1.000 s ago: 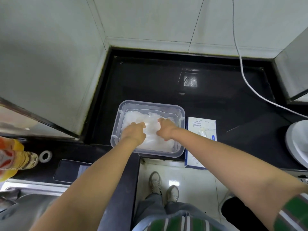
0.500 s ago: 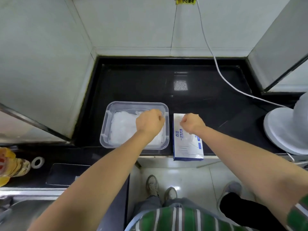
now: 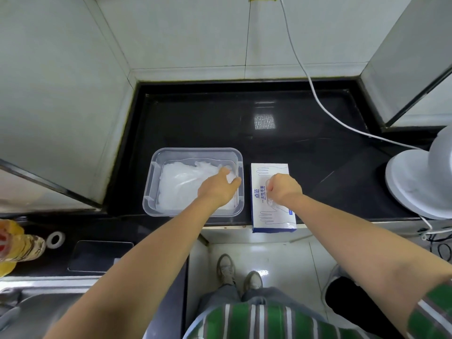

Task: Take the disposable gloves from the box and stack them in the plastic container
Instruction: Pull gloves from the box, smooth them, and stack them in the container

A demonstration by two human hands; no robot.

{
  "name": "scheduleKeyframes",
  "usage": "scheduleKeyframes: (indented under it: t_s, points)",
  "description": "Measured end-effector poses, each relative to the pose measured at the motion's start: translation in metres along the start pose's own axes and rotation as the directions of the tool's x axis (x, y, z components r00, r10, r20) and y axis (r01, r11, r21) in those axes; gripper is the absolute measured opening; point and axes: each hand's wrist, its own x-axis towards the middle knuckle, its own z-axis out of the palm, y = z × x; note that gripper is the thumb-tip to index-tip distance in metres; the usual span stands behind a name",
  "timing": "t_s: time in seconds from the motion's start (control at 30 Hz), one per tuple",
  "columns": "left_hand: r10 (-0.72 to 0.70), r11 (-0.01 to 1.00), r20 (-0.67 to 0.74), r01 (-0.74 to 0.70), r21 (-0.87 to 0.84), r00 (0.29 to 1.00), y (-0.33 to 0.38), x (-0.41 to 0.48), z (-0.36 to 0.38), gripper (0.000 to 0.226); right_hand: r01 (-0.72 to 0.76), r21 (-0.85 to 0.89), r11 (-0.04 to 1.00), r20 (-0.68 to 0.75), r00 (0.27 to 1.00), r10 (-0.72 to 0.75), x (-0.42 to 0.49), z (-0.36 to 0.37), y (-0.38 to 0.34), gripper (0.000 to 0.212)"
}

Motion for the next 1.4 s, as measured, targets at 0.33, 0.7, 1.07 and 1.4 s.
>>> scheduleKeyframes:
  t_s: [0.33,0.7,1.07,1.4]
  points:
    - [0.056,0.998,-0.085,-0.057,-0.006,0.995,0.012,0.002,-0.003,0.038,0.061,0.180,0.982,-0.156,0.987,-0.032,0.006,-0.003,-0.003,0.009]
    - [0.153,0.987,-0.255,-0.160,-0.004,0.955,0.029,0.003,-0.002,0.034,-0.024,0.150,0.988,-0.040,0.999,0.030,0.008,-0.003,-0.006,0.011]
    - [0.238,0.971,0.111,-0.239,0.000,0.965,0.071,0.003,0.040,0.042,0.027,0.242,0.970,-0.067,0.998,-0.011,0.006,-0.010,0.004,0.021]
    - [0.123,0.992,0.216,-0.124,-0.009,0.969,0.059,0.016,0.085,0.065,-0.155,0.593,0.790,0.171,0.983,0.065,0.008,-0.003,0.029,0.015]
